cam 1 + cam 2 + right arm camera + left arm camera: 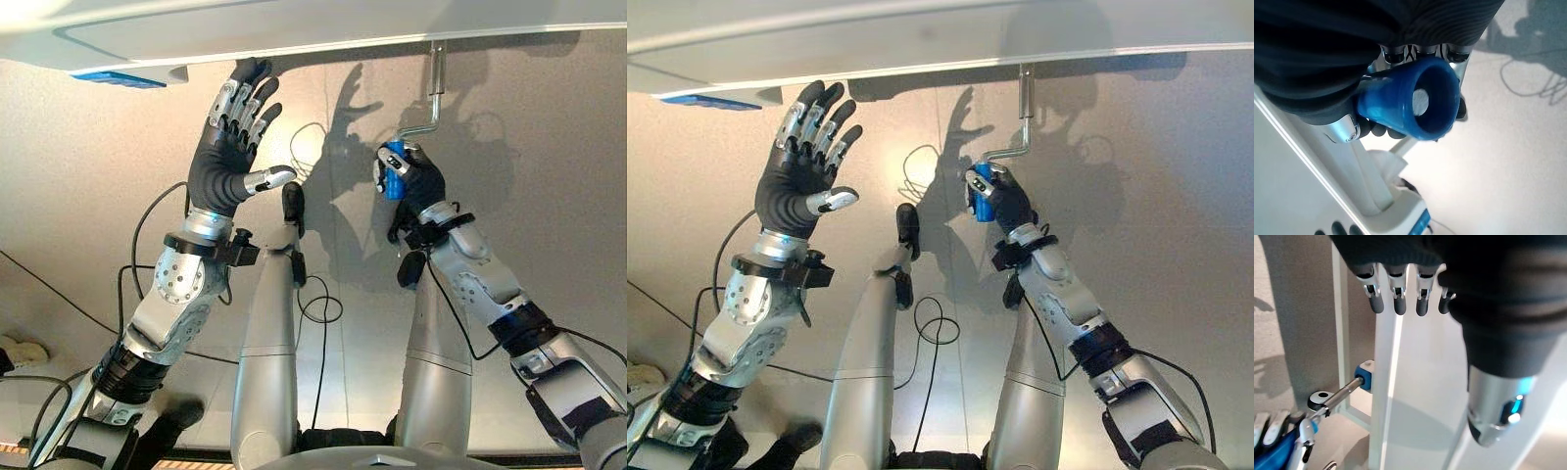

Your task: Raise the hospital bed

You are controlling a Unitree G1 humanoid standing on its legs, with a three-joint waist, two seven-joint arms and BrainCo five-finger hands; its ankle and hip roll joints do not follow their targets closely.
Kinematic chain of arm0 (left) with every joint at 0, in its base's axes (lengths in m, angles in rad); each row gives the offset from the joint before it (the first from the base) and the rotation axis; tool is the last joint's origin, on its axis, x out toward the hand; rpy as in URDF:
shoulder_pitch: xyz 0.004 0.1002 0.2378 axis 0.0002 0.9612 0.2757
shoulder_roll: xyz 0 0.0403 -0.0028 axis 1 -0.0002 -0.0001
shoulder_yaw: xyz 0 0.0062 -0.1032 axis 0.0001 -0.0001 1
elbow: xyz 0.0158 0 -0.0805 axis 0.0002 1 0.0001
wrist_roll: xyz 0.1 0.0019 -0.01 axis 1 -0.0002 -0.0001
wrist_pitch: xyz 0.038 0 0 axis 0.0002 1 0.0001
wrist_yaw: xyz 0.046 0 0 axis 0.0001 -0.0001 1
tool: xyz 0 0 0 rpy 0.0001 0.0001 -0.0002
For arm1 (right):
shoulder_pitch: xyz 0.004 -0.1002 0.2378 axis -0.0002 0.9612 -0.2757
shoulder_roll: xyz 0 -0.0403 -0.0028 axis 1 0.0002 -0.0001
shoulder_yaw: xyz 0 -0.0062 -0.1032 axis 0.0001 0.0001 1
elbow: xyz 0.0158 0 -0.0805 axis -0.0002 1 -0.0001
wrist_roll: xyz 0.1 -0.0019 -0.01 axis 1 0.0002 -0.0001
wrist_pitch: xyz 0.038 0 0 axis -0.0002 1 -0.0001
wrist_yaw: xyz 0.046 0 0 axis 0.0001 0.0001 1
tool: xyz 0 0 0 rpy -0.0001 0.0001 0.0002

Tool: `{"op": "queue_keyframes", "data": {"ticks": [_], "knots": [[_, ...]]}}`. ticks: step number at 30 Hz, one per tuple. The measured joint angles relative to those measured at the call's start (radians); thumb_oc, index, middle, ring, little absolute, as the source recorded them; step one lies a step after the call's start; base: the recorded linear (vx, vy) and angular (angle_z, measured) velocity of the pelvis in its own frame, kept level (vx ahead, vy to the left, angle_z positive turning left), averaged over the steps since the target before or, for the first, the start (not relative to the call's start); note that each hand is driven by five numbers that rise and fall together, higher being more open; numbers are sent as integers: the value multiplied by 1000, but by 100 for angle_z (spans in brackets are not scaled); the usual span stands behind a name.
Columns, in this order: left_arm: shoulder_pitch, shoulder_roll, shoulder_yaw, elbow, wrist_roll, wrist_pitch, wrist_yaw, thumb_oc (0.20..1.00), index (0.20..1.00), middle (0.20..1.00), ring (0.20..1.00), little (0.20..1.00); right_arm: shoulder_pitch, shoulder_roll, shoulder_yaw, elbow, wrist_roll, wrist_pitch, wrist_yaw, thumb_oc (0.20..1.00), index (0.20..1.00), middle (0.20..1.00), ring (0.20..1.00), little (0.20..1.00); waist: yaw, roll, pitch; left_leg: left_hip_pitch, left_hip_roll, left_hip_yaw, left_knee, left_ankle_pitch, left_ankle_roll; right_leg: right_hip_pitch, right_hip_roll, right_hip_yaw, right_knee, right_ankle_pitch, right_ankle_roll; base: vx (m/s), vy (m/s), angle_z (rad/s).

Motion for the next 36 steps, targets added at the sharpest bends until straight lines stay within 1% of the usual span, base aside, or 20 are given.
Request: {"op": "queue_keyframes", "data": {"ticks": [6, 8, 10, 11, 12, 14, 17, 18, 21, 22, 24, 26, 29, 31, 32, 36], "knots": [[39, 6, 38, -18, -25, -1, -25, 1000, 1000, 1000, 1000, 1000, 34, -2, -35, -5, -5, -14, -10, 200, 200, 200, 200, 200, -4, -6, 3, 23, -4, 8, -3, -5, 12, 29, -1, 6, -22, 10, 10, 0, -12, -1], [45, 7, 47, -33, -34, -2, -34, 1000, 1000, 1000, 1000, 1000, 41, -4, -45, -6, -25, -17, -13, 200, 200, 200, 200, 200, -9, -9, 4, 23, -6, 13, 1, -8, 15, 29, -1, 11, -23, 13, 14, 0, 0, 0], [47, 13, 52, -40, -34, -2, -41, 1000, 1000, 1000, 1000, 1000, 38, -6, -46, -6, -54, -20, -32, 200, 200, 200, 200, 200, -18, -14, 4, 23, -7, 19, 2, -12, 21, 29, -1, 15, -30, 19, 20, -29, -9, -2], [63, 15, 62, -57, -35, -3, -46, 1000, 1000, 1000, 1000, 1000, 35, -8, -47, -3, -79, -23, -40, 200, 200, 200, 200, 200, -30, -18, 5, 21, -6, 20, 3, -12, 21, 31, -2, 20, -39, 24, 20, 5, -10, -6], [64, 15, 62, -57, -35, -3, -50, 1000, 1000, 1000, 1000, 1000, 37, -13, -47, -6, -94, -26, -51, 200, 200, 200, 200, 200, -31, -19, 5, 21, -6, 23, 3, -10, 23, 33, -1, 21, -46, 30, 21, -55, -9, -10], [64, 17, 70, -63, -35, -5, -52, 1000, 1000, 1000, 1000, 1000, 36, -29, -51, -7, -127, -44, -56, 200, 200, 200, 200, 200, -38, -23, 6, 11, -6, 31, 2, -10, 29, 26, 1, 25, -59, 41, 26, 5, -16, -7], [71, 20, 74, -72, -37, -4, -52, 1000, 1000, 1000, 1000, 1000, 44, -47, -63, -7, -187, -52, -89, 200, 200, 200, 200, 200, -52, -34, 5, 16, -7, 38, 4, -16, 36, 34, 1, 29, -74, 47, 32, 11, -13, -3], [70, 20, 72, -76, -37, -5, -53, 1000, 1000, 1000, 1000, 1000, 57, -54, -85, -7, -229, -56, -103, 200, 200, 200, 200, 200, -52, -36, 4, 19, -7, 44, 4, -17, 38, 36, 0, 37, -78, 51, 36, 10, 3, -6], [77, 21, 74, -86, -41, -6, -53, 1000, 1000, 1000, 1000, 1000, 72, -60, -122, 2, -290, -76, -140, 200, 200, 200, 200, 200, -55, -38, 5, 22, -9, 50, 0, -20, 42, 39, 1, 47, -92, 58, 39, 25, -7, -6], [77, 21, 72, -87, -41, -6, -53, 1000, 1000, 1000, 1000, 1000, 78, -70, -129, 2, -313, -77, -163, 200, 200, 200, 200, 200, -57, -38, 5, 23, -9, 50, 0, -20, 43, 40, 1, 48, -94, 58, 40, -49, -6, -4], [78, 20, 75, -94, -41, -7, -53, 1000, 1000, 1000, 1000, 1000, 81, -96, -185, 37, -359, -83, -213, 200, 200, 200, 200, 200, -58, -38, 4, 24, -8, 54, 0, -21, 46, 44, 2, 48, -102, 64, 43, 23, -3, -1], [78, 20, 75, -99, -41, -8, -54, 1000, 1000, 1000, 1000, 1000, 75, -115, -213, 68, -364, -83, -231, 200, 200, 200, 200, 200, -54, -39, 4, 23, -8, 58, -2, -19, 45, 42, 2, 50, -106, 66, 44, -20, -3, -2], [81, 17, 73, -99, -41, -8, -53, 1000, 1000, 1000, 1000, 1000, 70, -115, -223, 80, -364, -85, -235, 200, 200, 200, 200, 200, -56, -39, 5, 20, -7, 66, -7, -19, 52, 36, 2, 53, -107, 69, 42, 4, -5, -2], [81, 18, 75, -99, -41, -8, -53, 1000, 1000, 1000, 1000, 1000, 73, -113, -229, 83, -364, -87, -236, 200, 200, 200, 200, 200, -55, -39, 5, 23, -8, 67, -10, -24, 49, 36, 2, 53, -107, 65, 45, 0, 0, 0], [80, 19, 74, -98, -41, -7, -53, 1000, 1000, 1000, 1000, 1000, 73, -113, -229, 89, -364, -88, -237, 200, 200, 200, 200, 200, -53, -39, 4, 22, -7, 67, -9, -17, 47, 36, 2, 55, -106, 69, 42, -55, -1, 0], [77, 19, 73, -97, -41, -8, -52, 1000, 1000, 1000, 1000, 1000, 57, -114, -234, 128, -371, -95, -249, 200, 200, 200, 200, 200, -51, -39, 4, 21, -7, 74, -7, -18, 48, 31, 3, 60, -105, 71, 42, 16, -3, -1]]}}
